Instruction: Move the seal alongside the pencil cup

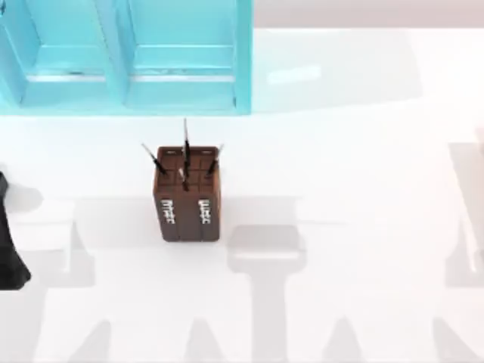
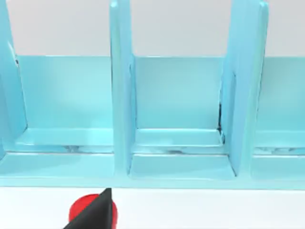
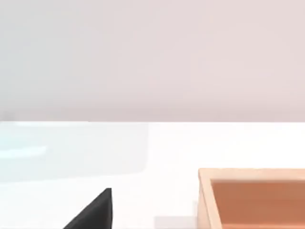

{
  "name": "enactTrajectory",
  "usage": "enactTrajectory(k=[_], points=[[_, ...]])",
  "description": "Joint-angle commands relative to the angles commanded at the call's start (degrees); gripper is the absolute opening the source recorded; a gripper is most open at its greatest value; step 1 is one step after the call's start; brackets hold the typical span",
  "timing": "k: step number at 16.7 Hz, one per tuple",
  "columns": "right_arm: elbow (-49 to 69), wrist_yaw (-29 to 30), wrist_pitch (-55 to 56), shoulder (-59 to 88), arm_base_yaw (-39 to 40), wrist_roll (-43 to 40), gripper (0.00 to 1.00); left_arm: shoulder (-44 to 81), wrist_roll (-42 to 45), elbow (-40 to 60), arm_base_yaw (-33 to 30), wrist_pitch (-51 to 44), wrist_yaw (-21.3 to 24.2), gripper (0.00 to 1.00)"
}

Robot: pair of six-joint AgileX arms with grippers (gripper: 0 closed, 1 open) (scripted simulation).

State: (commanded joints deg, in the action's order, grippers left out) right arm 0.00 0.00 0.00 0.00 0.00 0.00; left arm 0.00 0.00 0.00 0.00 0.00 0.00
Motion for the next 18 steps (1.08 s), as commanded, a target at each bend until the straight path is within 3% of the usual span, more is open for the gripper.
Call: enactTrajectory(k=[4,7,11,18], points=[[0.0,0.0,0.0,0.0,0.0,0.0,1.00,1.7,-0.1,1.7,0.4,-1.7,-0.2,1.00],[0.0,0.0,0.0,0.0,0.0,0.0,1.00,8.8,-0.4,8.8,1.9,-8.8,-0.9,1.00],[0.0,0.0,0.0,0.0,0.0,0.0,1.00,26.5,-0.4,24.9,4.5,-24.8,-1.7,1.00],[0.0,0.0,0.0,0.0,0.0,0.0,1.00,67.9,1.8,59.6,8.9,-56.5,-2.1,1.00]])
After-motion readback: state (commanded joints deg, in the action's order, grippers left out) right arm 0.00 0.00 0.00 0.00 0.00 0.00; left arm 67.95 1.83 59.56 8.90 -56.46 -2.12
